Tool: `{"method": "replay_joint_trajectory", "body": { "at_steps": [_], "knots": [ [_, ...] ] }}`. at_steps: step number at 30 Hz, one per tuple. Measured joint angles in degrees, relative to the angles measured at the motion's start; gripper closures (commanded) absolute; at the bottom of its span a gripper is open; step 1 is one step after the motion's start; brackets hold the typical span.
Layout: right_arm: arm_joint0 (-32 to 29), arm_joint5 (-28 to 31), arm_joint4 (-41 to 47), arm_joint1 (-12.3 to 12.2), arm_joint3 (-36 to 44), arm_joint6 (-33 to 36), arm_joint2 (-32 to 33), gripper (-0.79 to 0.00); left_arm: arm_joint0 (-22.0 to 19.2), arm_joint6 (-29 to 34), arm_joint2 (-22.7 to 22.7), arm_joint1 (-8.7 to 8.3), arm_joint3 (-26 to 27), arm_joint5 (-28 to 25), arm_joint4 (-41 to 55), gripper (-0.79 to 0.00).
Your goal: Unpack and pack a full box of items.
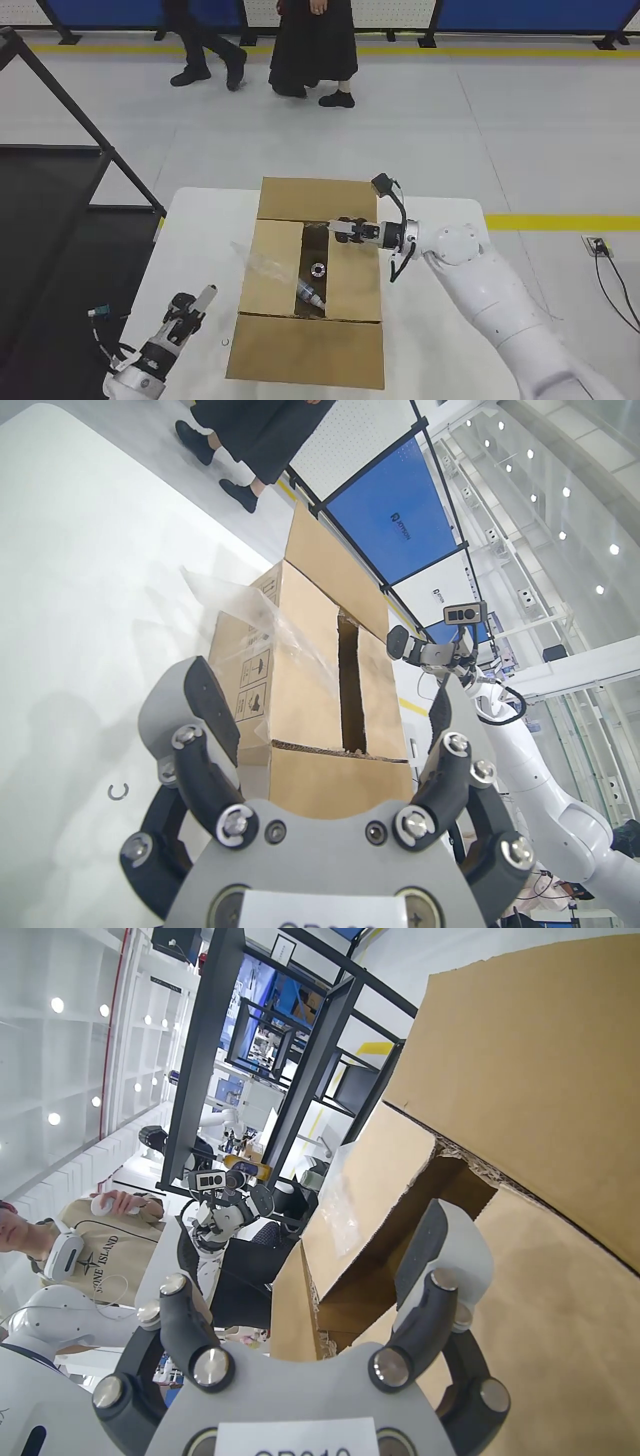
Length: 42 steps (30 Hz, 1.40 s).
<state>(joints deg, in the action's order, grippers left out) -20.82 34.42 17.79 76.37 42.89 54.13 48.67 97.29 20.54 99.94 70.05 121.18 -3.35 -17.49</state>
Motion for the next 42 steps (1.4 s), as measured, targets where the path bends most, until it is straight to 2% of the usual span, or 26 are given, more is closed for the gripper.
{"method": "replay_joint_trajectory", "body": {
  "at_steps": [8,12,16,18,20,23,27,32,34,37,42],
  "knots": [
    [-0.77,-0.24,0.14,0.00,0.93,-0.52,0.07,-0.785,-0.92,-0.15,-0.41,0.04,-0.89,0.71,0.81,-0.785],
    [-1.68,-1.86,-3.07,-0.06,3.35,-1.53,-0.42,-0.785,-6.51,0.47,-1.94,0.26,-5.88,6.84,6.32,-0.785],
    [-2.23,-2.41,-6.91,-0.03,5.13,-3.38,-0.94,-0.785,-13.75,4.33,-2.74,0.40,-12.48,14.67,15.16,-0.785],
    [-2.65,-2.55,-7.82,0.01,5.86,-3.98,-1.05,-0.785,-16.33,3.36,-2.67,0.37,-15.04,17.17,16.83,-0.785],
    [-3.02,-2.68,-8.23,0.02,6.36,-4.38,-0.93,-0.785,-18.06,-0.60,-4.12,0.30,-17.34,17.62,13.39,-0.785],
    [-3.44,-2.72,-8.65,-0.05,6.78,-4.70,-0.56,-0.785,-18.37,-3.29,-4.93,-0.02,-19.58,15.54,4.09,-0.785],
    [-4.11,-1.87,-9.18,-0.21,7.68,-5.14,0.08,-0.785,-17.19,-5.41,-3.96,-0.81,-21.02,12.32,-7.69,-0.785],
    [-4.84,-1.15,-10.10,-0.49,9.39,-5.36,0.89,-0.785,-14.19,-9.99,-6.08,-1.79,-22.41,6.87,-31.06,-0.785],
    [-4.87,-1.20,-10.12,-0.50,9.48,-5.36,0.93,-0.785,-13.85,-9.25,-6.57,-1.71,-22.22,6.68,-33.82,-0.785],
    [-4.86,-1.21,-10.11,-0.49,9.44,-5.36,0.92,-0.785,-13.90,-9.15,-6.53,-1.70,-22.19,6.74,-30.49,-0.785],
    [-4.85,-1.21,-10.10,-0.50,9.44,-5.36,0.91,-0.785,-13.93,-9.54,-6.68,-1.73,-22.34,6.80,-30.50,-0.785]
  ]
}}
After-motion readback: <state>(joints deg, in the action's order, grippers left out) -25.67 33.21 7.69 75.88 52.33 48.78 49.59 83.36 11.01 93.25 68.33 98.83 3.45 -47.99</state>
